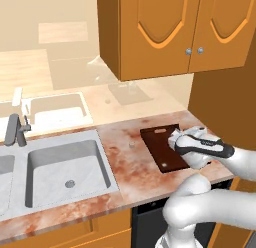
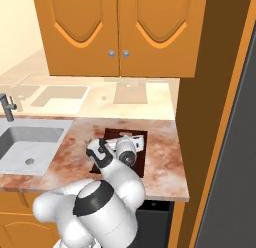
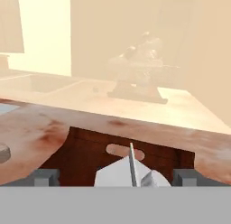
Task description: Take out the milk from the fridge and place it on the tray on the counter. Then take the sugar cube near the tray and place it in the tray.
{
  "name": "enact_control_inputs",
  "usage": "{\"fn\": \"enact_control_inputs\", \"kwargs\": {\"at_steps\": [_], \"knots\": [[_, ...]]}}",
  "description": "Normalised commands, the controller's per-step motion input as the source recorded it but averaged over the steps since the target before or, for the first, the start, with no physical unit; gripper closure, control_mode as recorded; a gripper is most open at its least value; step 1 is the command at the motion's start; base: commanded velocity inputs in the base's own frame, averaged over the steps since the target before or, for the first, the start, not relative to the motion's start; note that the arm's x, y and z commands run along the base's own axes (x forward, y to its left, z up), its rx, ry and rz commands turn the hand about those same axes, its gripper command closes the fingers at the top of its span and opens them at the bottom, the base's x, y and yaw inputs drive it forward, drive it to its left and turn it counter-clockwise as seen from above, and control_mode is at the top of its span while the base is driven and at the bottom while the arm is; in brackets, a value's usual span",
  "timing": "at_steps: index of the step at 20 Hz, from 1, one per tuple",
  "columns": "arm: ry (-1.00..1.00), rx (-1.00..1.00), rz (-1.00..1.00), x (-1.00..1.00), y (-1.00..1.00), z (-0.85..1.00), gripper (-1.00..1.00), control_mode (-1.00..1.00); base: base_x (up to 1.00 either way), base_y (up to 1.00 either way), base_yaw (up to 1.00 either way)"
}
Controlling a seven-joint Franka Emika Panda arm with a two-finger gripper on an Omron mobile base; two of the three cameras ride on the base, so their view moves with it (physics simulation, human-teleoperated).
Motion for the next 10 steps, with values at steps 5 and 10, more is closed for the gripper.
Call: {"fn": "enact_control_inputs", "kwargs": {"at_steps": [5,10], "knots": [[0.00,0.03,0.00,-0.10,-0.01,0.51,-1.00,-1.00,0.00,0.00,0.00],[0.01,0.03,0.00,-0.27,0.00,0.62,-1.00,-1.00,0.00,0.00,0.00]]}}
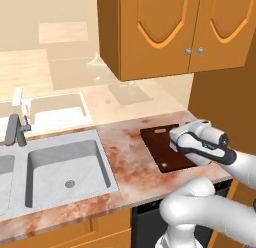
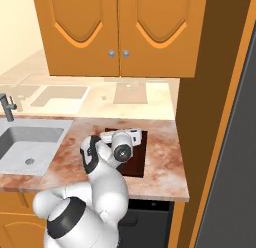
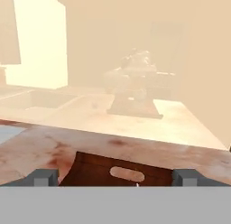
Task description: Take out the milk from the fridge and place it on the tray on the counter. Then take the sugar cube near the tray and place it in the tray.
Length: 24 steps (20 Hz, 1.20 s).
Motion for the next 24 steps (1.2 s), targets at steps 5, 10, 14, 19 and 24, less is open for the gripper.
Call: {"fn": "enact_control_inputs", "kwargs": {"at_steps": [5,10,14,19,24], "knots": [[0.03,0.02,0.00,-0.34,0.00,0.55,-1.00,-1.00,0.00,0.00,0.00],[0.08,0.03,-0.01,-0.51,0.00,0.56,-1.00,-1.00,0.00,0.00,0.00],[0.13,0.03,0.00,-0.55,0.00,0.51,-1.00,-1.00,0.00,0.00,0.00],[0.15,0.02,0.00,-0.62,0.00,0.43,-1.00,-1.00,0.00,0.00,0.00],[0.18,0.00,-0.01,-0.51,0.18,-0.01,-1.00,-1.00,0.00,0.00,0.00]]}}
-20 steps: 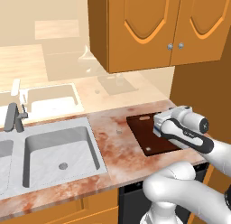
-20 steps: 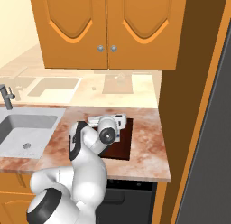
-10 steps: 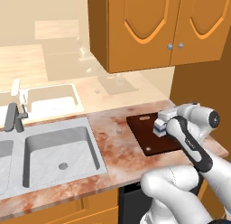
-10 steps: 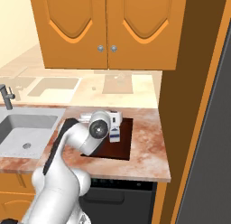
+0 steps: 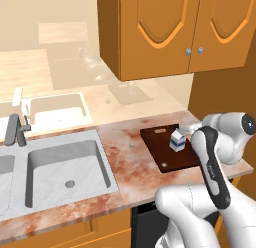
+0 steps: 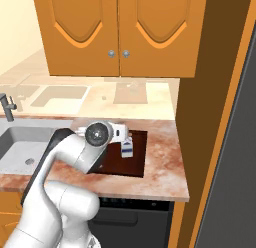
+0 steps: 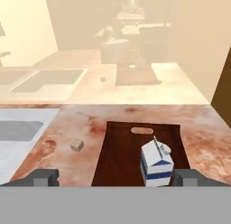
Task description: Take out the milk from the fridge and place it on the tray on the counter. Then take the sugar cube near the tray and place it in the tray.
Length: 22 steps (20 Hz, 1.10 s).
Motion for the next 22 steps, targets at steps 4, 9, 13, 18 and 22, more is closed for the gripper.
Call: {"fn": "enact_control_inputs", "kwargs": {"at_steps": [4,9,13,18,22], "knots": [[0.14,0.00,-0.07,-0.31,0.52,-0.02,-1.00,-1.00,0.00,0.00,0.00],[0.10,0.00,-0.06,-0.04,0.65,-0.03,-1.00,-1.00,0.00,0.00,0.00],[0.14,0.00,-0.05,0.09,0.50,0.00,-1.00,-1.00,0.00,0.00,0.00],[0.25,0.00,-0.04,0.19,0.42,-0.03,-1.00,-1.00,0.00,0.00,0.00],[0.22,0.00,-0.05,0.14,0.52,-0.17,-1.00,-1.00,0.00,0.00,0.00]]}}
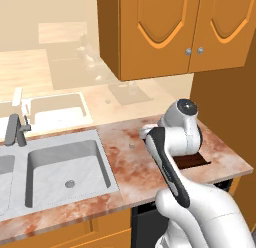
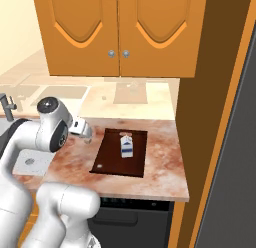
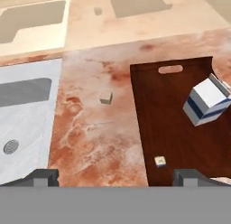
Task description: Take out the milk from the fridge and place it on the tray on the counter. Then take the sugar cube near the tray and place it in the tray.
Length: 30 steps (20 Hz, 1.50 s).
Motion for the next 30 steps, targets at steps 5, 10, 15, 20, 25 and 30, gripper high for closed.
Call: {"fn": "enact_control_inputs", "kwargs": {"at_steps": [5,10,15,20,25,30], "knots": [[0.22,0.02,-0.01,0.21,0.31,-0.18,-1.00,-1.00,0.00,0.00,0.00],[0.10,0.01,-0.01,0.19,0.24,-0.29,-1.00,-1.00,0.00,0.00,0.00],[0.01,0.00,-0.01,0.13,0.05,-0.28,-1.00,-1.00,0.00,0.00,0.00],[0.07,0.00,-0.02,0.30,0.02,-0.19,-1.00,-1.00,0.00,0.00,0.00],[0.08,0.00,-0.02,0.30,0.00,-0.29,-1.00,-1.00,0.00,0.00,0.00],[0.08,0.00,-0.01,0.40,0.01,-0.25,-1.00,-1.00,0.00,0.00,0.00]]}}
